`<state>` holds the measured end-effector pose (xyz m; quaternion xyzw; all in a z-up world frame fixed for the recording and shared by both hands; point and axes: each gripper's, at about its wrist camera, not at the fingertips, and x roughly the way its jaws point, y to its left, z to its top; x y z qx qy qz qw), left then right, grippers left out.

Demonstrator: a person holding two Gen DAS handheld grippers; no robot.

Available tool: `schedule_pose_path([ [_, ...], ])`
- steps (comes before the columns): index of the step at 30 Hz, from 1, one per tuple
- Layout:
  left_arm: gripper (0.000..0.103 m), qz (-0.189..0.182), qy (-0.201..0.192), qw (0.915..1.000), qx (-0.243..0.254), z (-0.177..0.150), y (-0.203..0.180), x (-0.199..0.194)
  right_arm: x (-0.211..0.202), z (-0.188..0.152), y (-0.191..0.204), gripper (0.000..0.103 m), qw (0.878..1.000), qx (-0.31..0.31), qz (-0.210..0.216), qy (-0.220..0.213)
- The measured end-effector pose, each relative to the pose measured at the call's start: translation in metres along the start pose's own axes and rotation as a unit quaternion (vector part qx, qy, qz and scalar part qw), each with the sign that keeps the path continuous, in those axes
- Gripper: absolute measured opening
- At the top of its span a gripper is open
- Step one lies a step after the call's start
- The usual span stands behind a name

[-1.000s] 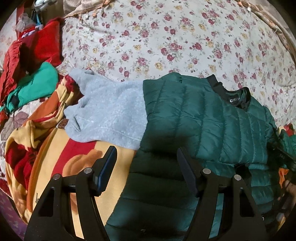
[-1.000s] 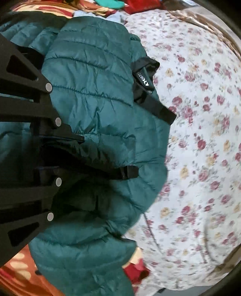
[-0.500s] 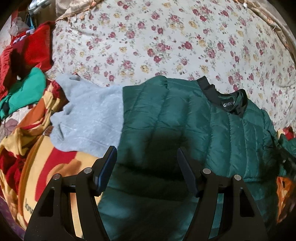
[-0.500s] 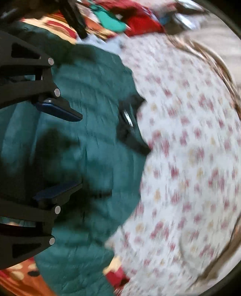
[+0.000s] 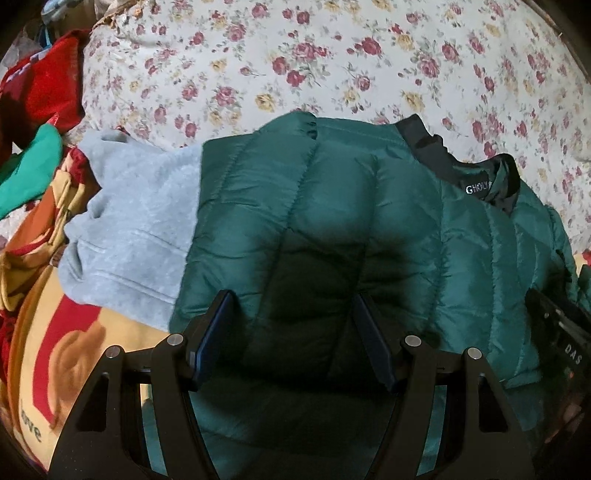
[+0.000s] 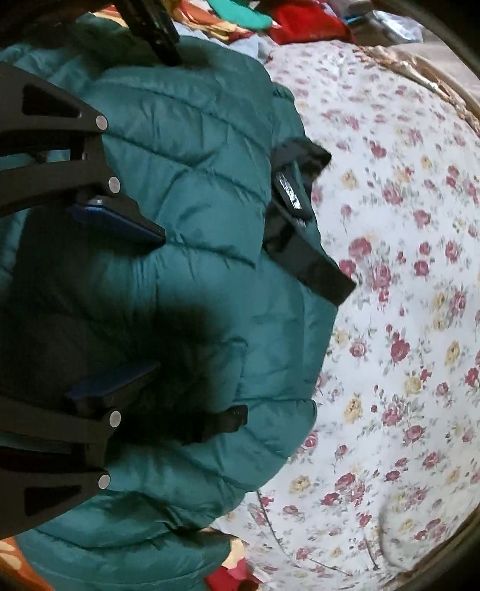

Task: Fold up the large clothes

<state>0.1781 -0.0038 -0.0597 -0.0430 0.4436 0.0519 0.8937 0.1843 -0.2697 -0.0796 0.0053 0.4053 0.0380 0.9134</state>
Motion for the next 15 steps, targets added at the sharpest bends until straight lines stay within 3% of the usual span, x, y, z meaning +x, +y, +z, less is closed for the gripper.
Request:
schedule_pose_path([
  [6,0.074,0.007,0.002,1.0000,0.003,0.001,-0.008,0.005,0.007,0.010,-0.001,0.063,1.000,-0.006,-0.014,-0.007],
  [15,0.078,0.009,-0.001,0.9999,0.006,-0.002,-0.010,0.008,-0.045,-0.007,-0.002,0.064,1.000,-0.006,0.003,-0.029],
])
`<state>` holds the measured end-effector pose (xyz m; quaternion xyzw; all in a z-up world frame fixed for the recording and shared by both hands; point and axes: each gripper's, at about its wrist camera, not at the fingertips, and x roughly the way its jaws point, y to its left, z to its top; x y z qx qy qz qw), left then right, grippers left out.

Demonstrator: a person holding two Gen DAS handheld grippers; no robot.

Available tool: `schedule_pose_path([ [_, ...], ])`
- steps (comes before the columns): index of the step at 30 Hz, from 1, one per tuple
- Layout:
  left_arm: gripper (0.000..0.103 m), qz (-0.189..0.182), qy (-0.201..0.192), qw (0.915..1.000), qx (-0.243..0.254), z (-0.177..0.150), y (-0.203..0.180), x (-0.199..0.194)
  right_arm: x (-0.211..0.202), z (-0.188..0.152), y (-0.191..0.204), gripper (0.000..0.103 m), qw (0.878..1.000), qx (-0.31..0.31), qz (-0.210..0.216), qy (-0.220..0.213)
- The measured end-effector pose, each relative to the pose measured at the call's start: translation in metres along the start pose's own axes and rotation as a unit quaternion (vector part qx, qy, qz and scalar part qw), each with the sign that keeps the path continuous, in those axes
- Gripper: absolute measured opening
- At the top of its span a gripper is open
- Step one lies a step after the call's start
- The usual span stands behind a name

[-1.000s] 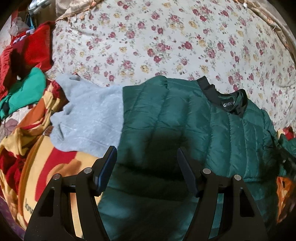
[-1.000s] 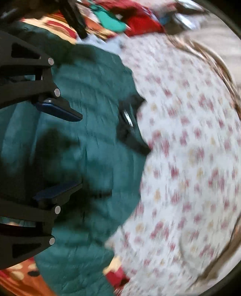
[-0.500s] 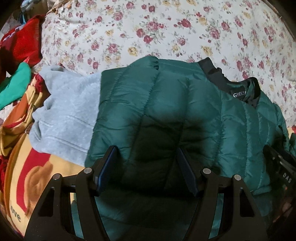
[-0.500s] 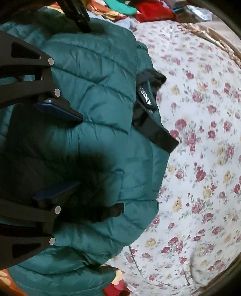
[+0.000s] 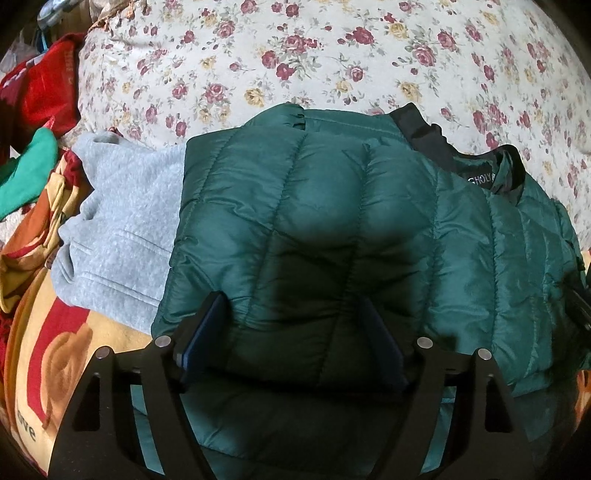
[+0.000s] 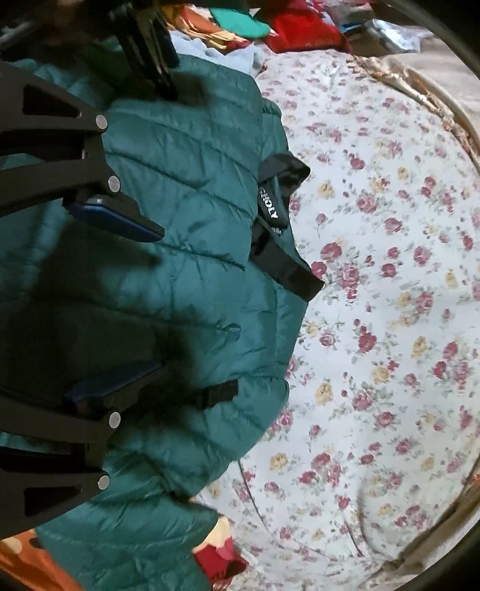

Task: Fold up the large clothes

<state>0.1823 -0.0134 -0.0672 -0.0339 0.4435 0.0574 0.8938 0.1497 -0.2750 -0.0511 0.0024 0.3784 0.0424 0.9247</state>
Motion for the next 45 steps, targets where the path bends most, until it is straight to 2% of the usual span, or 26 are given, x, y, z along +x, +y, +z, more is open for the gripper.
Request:
schedule_pose_path([
  [4,0.079,0.004,-0.002,1.0000,0.003,-0.001,-0.002,0.000,0.001,-0.008,0.002,0.064,1.000,0.001,0.021,0.011],
  [9,0.082,0.000,-0.001,1.0000,0.003,0.000,-0.002,0.001,0.032,-0.012,0.002,0.064,0.999,-0.001,0.007,0.043],
  [13,0.083,0.002,-0.001,1.0000,0.007,-0.001,-0.004,0.001,0.040,-0.008,-0.001,0.064,0.999,0.005,0.004,0.051],
  [19,0.083,-0.004,-0.002,1.0000,0.003,-0.003,0.003,-0.014,0.011,-0.007,0.003,0.065,0.999,0.014,0.011,0.041],
  [22,0.083,-0.016,-0.010,0.9998,-0.004,-0.005,0.006,-0.029,-0.006,-0.007,0.008,0.075,0.999,0.013,0.015,0.037],
  [31,0.083,-0.044,-0.039,0.9983,-0.002,-0.012,-0.004,-0.076,-0.038,-0.013,0.020,0.075,0.999,0.022,0.023,0.025],
  [39,0.083,-0.062,-0.053,0.9966,0.005,-0.022,-0.018,-0.104,-0.063,-0.019,0.026,0.076,1.000,0.017,0.012,0.014],
  [45,0.083,-0.073,-0.059,0.9955,0.012,-0.029,-0.030,-0.120,-0.077,-0.025,0.024,0.080,1.000,0.014,0.001,0.007],
])
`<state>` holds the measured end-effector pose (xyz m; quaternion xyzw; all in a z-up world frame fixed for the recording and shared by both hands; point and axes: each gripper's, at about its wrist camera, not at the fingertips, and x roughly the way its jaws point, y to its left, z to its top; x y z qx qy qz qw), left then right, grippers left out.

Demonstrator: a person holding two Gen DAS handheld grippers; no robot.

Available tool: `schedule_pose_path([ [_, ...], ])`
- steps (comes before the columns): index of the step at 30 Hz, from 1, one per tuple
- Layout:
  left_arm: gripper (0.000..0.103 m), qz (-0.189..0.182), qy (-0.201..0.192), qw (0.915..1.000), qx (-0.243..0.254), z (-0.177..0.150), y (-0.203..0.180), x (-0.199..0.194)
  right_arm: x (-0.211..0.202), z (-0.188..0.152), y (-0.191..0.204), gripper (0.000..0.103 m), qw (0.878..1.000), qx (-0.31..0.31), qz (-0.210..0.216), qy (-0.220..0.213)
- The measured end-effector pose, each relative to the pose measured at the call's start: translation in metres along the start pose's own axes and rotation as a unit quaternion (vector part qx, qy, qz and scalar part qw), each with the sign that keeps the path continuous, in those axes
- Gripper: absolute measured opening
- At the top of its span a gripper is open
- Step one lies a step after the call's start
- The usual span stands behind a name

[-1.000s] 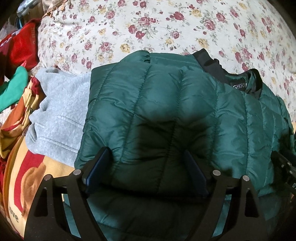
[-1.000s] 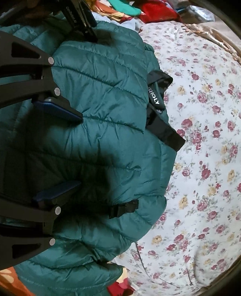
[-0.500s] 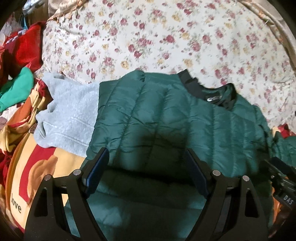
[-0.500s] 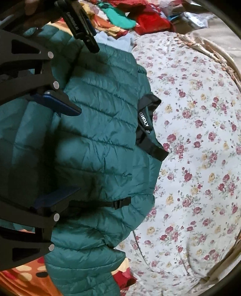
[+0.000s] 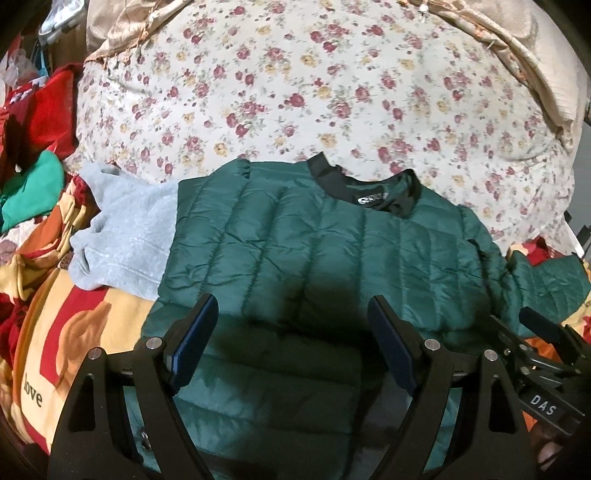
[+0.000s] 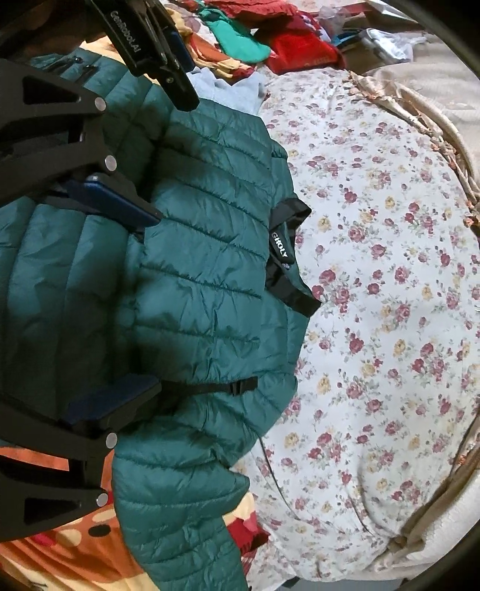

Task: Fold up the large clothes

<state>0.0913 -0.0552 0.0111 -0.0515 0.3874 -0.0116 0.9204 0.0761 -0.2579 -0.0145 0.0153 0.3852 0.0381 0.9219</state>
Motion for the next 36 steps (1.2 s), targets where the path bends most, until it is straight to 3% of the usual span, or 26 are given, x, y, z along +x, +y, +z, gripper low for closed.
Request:
schedule_pose_path([
  [16,0.083,-0.029,0.002,0.9993,0.025,-0.001,-0.049,-0.013,-0.024,-0.005,-0.040,0.081,0.999,0.011,-0.031,-0.011],
  [36,0.083,-0.042,0.029,0.9979,0.040,-0.002,-0.092,0.011,-0.023,-0.010,-0.124,0.081,0.995,0.055,-0.078,-0.001],
])
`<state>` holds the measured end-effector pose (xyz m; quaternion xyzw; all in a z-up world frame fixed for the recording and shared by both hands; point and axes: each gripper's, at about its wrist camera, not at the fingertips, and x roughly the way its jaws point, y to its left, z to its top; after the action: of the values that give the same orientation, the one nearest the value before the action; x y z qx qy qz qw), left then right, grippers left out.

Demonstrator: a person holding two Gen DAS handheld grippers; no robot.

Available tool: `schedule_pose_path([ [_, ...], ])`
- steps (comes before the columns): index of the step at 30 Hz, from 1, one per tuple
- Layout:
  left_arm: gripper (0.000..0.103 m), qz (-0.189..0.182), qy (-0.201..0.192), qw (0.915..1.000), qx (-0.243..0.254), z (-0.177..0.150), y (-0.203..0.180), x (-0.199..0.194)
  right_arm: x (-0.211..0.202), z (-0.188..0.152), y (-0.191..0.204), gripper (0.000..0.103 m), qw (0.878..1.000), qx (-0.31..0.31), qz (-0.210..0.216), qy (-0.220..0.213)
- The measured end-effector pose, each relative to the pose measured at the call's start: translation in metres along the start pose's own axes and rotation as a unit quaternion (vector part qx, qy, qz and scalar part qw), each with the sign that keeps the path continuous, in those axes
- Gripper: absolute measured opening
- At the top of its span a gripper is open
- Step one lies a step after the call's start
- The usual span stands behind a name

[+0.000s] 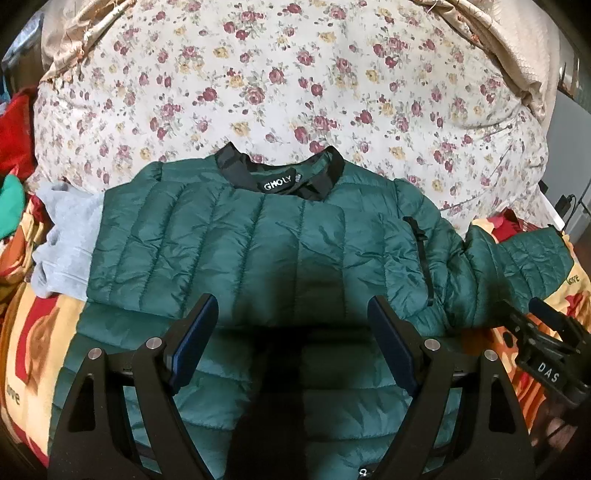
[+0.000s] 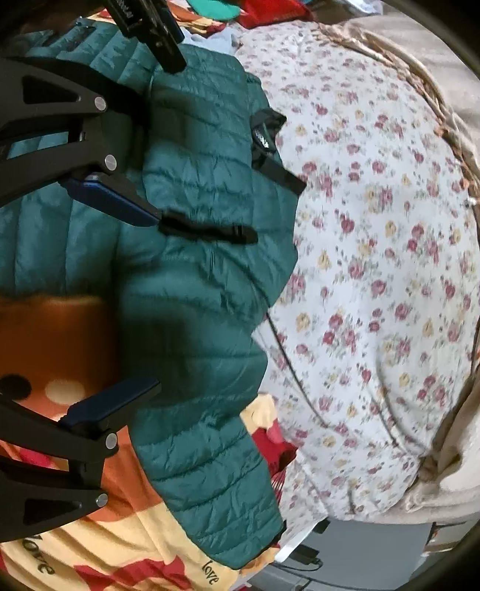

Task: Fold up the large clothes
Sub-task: 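Move the right gripper to the other sleeve cuff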

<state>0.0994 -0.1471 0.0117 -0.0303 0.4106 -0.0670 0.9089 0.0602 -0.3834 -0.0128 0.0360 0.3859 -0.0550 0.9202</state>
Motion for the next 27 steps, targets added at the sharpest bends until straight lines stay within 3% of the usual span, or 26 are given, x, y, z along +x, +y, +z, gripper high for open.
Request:
schedule_pose_path([
  [3,0.083,-0.014,0.010,0.9998,-0.005,0.002,-0.001,0.007,0.003,0.002,-0.013,0.081,1.000,0.007,-0.008,0.001],
  [16,0.083,0.005,0.019,0.9994,-0.028,0.006,0.019,0.024,0.010,0.018,-0.103,0.081,0.995,0.070,-0.072,0.000],
  [27,0.083,0.013,0.021,0.9987,-0.045,0.006,0.039,0.035,0.016,0.023,-0.215,0.081,0.975,0.168,-0.148,-0.012],
])
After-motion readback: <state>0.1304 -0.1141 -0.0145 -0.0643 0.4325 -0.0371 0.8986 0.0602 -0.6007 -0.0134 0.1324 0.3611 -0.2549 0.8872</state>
